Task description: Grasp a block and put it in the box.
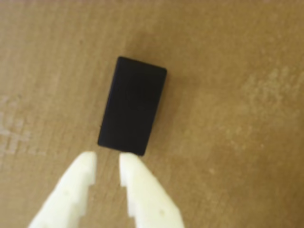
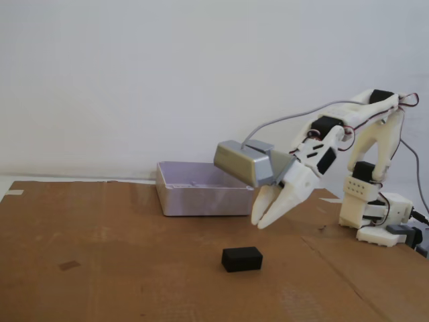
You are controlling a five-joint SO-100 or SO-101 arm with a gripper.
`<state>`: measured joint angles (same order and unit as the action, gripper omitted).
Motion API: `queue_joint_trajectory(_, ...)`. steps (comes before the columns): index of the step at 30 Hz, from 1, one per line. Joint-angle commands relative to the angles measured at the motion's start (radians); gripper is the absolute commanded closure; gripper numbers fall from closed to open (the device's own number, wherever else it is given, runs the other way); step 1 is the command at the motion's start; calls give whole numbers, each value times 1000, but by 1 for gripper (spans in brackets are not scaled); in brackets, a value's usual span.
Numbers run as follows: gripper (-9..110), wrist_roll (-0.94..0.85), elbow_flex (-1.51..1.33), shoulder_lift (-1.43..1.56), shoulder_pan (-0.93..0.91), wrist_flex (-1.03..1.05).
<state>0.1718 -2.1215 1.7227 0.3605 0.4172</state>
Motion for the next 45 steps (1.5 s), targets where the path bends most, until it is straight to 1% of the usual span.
queue_joint_trajectory(1, 94, 0, 141, 3, -5, -17)
queue_joint_trajectory(6, 84, 3, 164, -38, -8, -17)
queue_joint_trajectory(15, 82, 5, 161, -61, -9, -15)
queue_joint_trajectory(19, 71, 6, 167, -74, -5, -17)
queue_joint_trajectory(22, 67, 5, 169, -80, -2, -18)
queue_joint_trajectory(35, 66, 6, 167, -81, 3, -9)
queue_joint_trajectory(40, 60, 6, 170, -81, 15, 9)
queue_joint_trajectory(45, 59, 6, 170, -97, 32, 12)
